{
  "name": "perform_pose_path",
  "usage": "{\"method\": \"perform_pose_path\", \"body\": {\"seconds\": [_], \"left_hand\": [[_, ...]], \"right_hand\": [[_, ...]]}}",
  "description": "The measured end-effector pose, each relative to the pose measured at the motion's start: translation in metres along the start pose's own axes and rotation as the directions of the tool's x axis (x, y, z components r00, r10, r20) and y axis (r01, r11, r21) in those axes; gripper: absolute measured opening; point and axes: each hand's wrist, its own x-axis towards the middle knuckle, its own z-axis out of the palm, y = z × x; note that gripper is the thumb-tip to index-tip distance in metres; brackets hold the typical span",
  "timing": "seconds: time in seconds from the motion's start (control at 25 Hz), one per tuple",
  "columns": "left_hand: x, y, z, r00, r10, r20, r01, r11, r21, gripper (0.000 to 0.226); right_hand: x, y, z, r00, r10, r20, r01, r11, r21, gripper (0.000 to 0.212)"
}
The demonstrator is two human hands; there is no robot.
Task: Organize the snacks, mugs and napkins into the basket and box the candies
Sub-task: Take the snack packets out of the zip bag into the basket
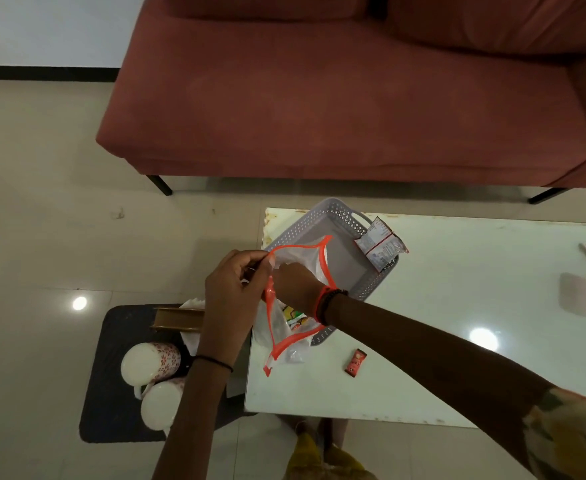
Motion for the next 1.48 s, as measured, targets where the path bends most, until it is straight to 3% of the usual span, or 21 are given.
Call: {"method": "perform_pose_path", "body": {"seconds": [0.08,0.2,0.32,0.44,0.56,0.64,0.72,0.8,0.88,0.92,1.04,1.12,1.24,1.36,1.48], "left_hand": [[0.002,-0.002,-0.002,1.0,-0.025,0.011,0.025,0.999,0.026,0.022],[0.006,-0.004,-0.009,0.998,-0.043,0.035,0.041,0.998,0.047,0.023],[0.015,-0.007,-0.02,0.997,-0.004,0.074,-0.003,0.995,0.097,0.022],[0.027,-0.009,-0.032,0.992,0.018,0.124,-0.036,0.989,0.145,0.022],[0.036,-0.007,-0.041,0.99,0.022,0.141,-0.043,0.988,0.149,0.021],[0.041,-0.006,-0.046,0.982,0.044,0.186,-0.071,0.987,0.144,0.019],[0.043,-0.008,-0.049,0.975,0.053,0.218,-0.081,0.989,0.12,0.018],[0.043,-0.012,-0.051,0.985,-0.01,0.175,-0.009,0.994,0.109,0.018],[0.043,-0.015,-0.05,0.989,-0.051,0.14,0.037,0.994,0.101,0.022],[0.044,-0.016,-0.049,0.989,-0.058,0.134,0.047,0.995,0.085,0.023],[0.047,-0.018,-0.05,0.994,-0.085,0.07,0.085,0.996,0.006,0.02],[0.049,-0.022,-0.051,0.995,-0.1,0.025,0.1,0.995,-0.014,0.018],[0.054,-0.031,-0.049,0.992,-0.124,-0.004,0.124,0.992,-0.014,0.021],[0.058,-0.038,-0.048,0.99,-0.137,-0.044,0.135,0.99,-0.038,0.021],[0.063,-0.046,-0.046,0.986,-0.151,-0.066,0.148,0.988,-0.055,0.021]], "right_hand": [[-0.007,-0.004,-0.008,0.982,-0.066,-0.177,0.057,0.997,-0.053,0.009],[-0.027,-0.008,-0.024,0.977,-0.15,-0.15,0.136,0.985,-0.102,0.019],[-0.045,-0.011,-0.051,0.957,-0.164,-0.24,0.137,0.983,-0.125,0.028],[-0.064,-0.012,-0.086,0.955,-0.125,-0.268,0.152,0.985,0.082,0.03],[-0.079,0.001,-0.116,0.964,-0.043,-0.262,0.139,0.922,0.361,0.025],[-0.086,0.014,-0.126,0.956,0.0,-0.294,0.176,0.801,0.572,0.025],[-0.09,0.028,-0.134,0.937,0.034,-0.348,0.28,0.524,0.804,0.022],[-0.087,0.052,-0.14,0.895,0.146,-0.422,0.386,0.22,0.896,0.02],[-0.079,0.085,-0.139,0.848,0.351,-0.397,0.401,0.065,0.914,0.026],[-0.073,0.104,-0.134,0.815,0.453,-0.361,0.369,0.073,0.926,0.031],[-0.042,0.159,-0.101,0.685,0.67,-0.287,0.069,0.332,0.941,0.034],[-0.013,0.184,-0.072,0.629,0.727,-0.275,-0.15,0.46,0.875,0.03],[0.033,0.21,-0.033,0.682,0.674,-0.284,-0.421,0.679,0.601,0.02],[0.068,0.229,-0.008,0.732,0.66,-0.168,-0.554,0.72,0.418,0.021],[0.091,0.241,0.007,0.748,0.653,-0.118,-0.596,0.739,0.314,0.021]]}}
